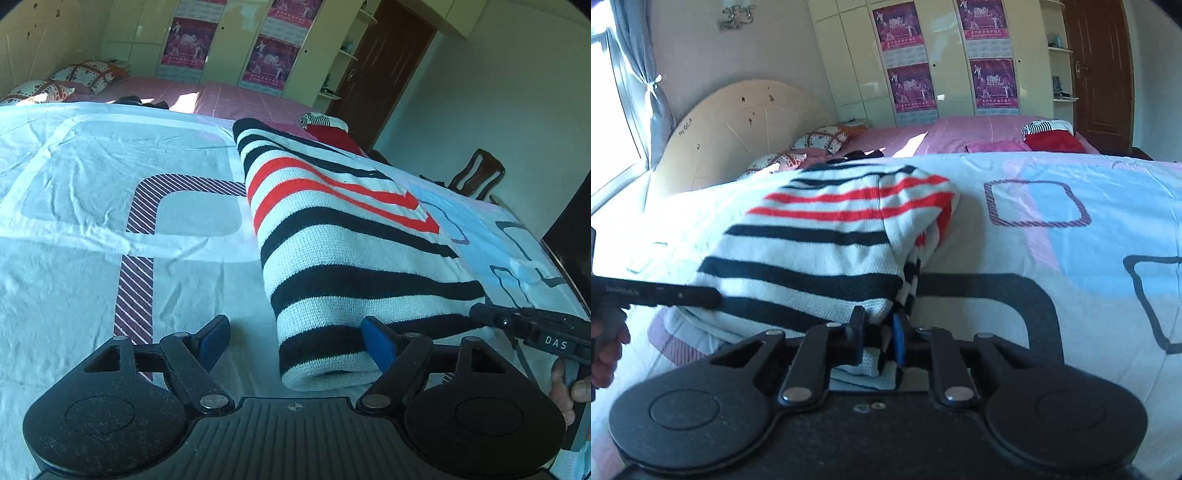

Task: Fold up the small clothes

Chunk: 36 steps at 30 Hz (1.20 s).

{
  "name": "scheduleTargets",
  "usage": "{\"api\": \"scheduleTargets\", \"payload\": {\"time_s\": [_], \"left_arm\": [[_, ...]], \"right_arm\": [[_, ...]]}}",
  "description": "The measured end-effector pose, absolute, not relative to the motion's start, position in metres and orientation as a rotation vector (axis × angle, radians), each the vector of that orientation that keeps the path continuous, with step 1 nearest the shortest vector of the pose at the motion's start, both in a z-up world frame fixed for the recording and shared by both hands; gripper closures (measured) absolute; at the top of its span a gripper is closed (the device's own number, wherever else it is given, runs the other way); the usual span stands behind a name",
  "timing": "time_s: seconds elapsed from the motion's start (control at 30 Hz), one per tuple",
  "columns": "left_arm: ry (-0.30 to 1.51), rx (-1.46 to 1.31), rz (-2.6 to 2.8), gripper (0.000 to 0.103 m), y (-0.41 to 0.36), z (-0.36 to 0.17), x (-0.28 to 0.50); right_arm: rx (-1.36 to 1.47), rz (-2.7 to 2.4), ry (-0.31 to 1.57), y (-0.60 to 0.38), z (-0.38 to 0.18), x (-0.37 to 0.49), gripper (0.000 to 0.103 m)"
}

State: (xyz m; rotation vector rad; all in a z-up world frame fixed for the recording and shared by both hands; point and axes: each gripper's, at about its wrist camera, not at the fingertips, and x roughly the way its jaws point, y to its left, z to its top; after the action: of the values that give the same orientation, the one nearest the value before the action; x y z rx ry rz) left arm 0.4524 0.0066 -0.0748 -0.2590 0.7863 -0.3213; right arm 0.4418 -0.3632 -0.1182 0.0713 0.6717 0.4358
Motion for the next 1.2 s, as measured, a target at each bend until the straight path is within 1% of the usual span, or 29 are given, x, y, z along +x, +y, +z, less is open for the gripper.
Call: {"api": "scheduleTargets", "payload": {"time_s": [0.03, 0.2, 0.27, 0.43, 0.5, 0.57, 0.63, 0.67, 0.73, 0.83, 0.87, 0.9, 0.93, 1.03, 1.1, 1.13, 1.2], "left_arm": [[0.78, -0.249, -0.315, 0.025, 0.005, -0.075, 0.451], [0.766, -0.196, -0.301, 0.025, 0.0, -0.075, 0.447], [0.76, -0.175, -0.292, 0.025, 0.0, -0.075, 0.443], [0.77, -0.191, -0.249, 0.025, 0.0, -0.068, 0.438], [0.696, -0.19, -0.23, 0.025, 0.005, -0.046, 0.432], [0.635, -0.205, -0.252, 0.025, 0.007, -0.027, 0.437], [0.613, -0.204, -0.309, 0.026, -0.001, -0.019, 0.456], [0.613, -0.186, -0.331, 0.037, -0.009, -0.018, 0.464], [0.626, -0.155, -0.385, 0.042, -0.027, -0.023, 0.483], [0.651, -0.098, -0.381, 0.042, -0.043, -0.035, 0.496], [0.667, -0.055, -0.375, 0.042, -0.047, -0.038, 0.498], [0.662, -0.033, -0.382, 0.042, -0.049, -0.038, 0.496], [0.662, -0.018, -0.385, 0.042, -0.051, -0.038, 0.493], [0.66, 0.0, -0.396, 0.042, -0.052, -0.025, 0.493], [0.618, -0.052, -0.402, 0.042, -0.046, -0.012, 0.498], [0.606, -0.055, -0.39, 0.042, -0.045, -0.008, 0.503], [0.601, -0.074, -0.363, 0.042, -0.041, -0.005, 0.522]], "right_arm": [[0.086, 0.43, 0.667, -0.365, -0.121, 0.441, 0.084], [0.067, 0.433, 0.663, -0.366, -0.124, 0.438, 0.083], [0.062, 0.443, 0.655, -0.369, -0.128, 0.438, 0.08], [0.111, 0.435, 0.685, -0.372, -0.125, 0.44, 0.078], [0.109, 0.423, 0.653, -0.372, -0.105, 0.435, 0.087], [0.108, 0.443, 0.581, -0.368, -0.086, 0.432, 0.091], [0.086, 0.441, 0.567, -0.353, -0.075, 0.443, 0.094], [0.094, 0.443, 0.571, -0.346, -0.074, 0.451, 0.094], [0.079, 0.452, 0.575, -0.327, -0.074, 0.469, 0.094], [0.061, 0.44, 0.642, -0.31, -0.089, 0.491, 0.095], [0.02, 0.421, 0.697, -0.306, -0.098, 0.497, 0.102], [-0.016, 0.419, 0.715, -0.305, -0.107, 0.498, 0.103], [-0.019, 0.432, 0.687, -0.308, -0.111, 0.493, 0.103], [-0.039, 0.446, 0.707, -0.307, -0.103, 0.495, 0.103], [-0.013, 0.451, 0.672, -0.309, -0.091, 0.5, 0.097], [-0.004, 0.438, 0.639, -0.31, -0.086, 0.505, 0.09], [0.024, 0.411, 0.612, -0.31, -0.078, 0.524, 0.089]]}}
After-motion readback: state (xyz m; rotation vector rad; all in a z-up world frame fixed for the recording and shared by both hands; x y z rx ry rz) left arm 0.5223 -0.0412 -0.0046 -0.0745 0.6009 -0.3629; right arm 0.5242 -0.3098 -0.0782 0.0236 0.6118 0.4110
